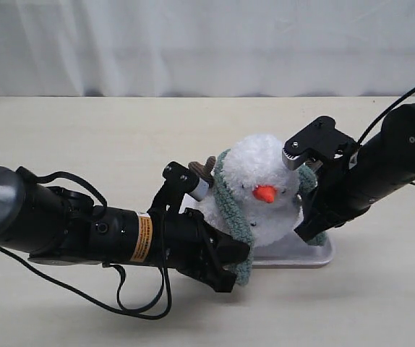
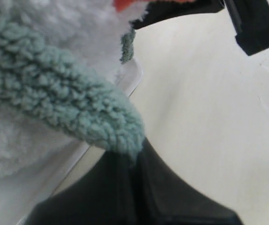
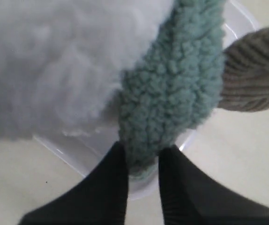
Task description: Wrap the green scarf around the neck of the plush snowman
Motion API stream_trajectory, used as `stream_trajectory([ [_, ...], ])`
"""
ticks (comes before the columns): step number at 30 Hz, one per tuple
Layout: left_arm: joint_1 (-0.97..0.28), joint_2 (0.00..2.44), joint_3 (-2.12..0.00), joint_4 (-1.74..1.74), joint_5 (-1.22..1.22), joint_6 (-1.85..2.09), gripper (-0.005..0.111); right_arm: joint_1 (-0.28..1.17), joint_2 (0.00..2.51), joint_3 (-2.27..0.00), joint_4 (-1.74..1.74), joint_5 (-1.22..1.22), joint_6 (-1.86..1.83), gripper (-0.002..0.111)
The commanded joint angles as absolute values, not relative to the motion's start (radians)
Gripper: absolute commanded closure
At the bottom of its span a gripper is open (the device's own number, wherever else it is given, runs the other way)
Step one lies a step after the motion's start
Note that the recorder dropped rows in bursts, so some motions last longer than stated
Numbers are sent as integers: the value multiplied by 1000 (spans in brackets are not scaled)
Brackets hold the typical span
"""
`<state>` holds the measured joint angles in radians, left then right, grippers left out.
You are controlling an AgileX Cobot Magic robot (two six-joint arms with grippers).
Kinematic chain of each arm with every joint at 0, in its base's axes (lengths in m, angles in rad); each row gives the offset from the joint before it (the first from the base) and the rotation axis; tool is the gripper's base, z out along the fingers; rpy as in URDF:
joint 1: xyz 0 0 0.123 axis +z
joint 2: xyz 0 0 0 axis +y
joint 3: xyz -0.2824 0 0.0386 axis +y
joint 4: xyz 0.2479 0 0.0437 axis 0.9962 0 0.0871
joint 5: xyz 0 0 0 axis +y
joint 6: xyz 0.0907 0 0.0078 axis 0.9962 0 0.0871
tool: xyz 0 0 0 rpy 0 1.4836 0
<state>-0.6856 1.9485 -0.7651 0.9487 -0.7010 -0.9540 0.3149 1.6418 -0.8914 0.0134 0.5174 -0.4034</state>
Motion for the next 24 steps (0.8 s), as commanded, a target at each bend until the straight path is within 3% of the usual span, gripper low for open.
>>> stream_trajectory([
  [1,-686,1947,-771,954,-715,-962,107,317,1627,-889,16,564,-408,104],
  [11,-686,1947,-771,933,-720,-962,107,317,1614,-889,247,786,-593,104],
  [24,-686,1947,-771,939,-821,-996,107,317,1614,-889,531,808,-801,104],
])
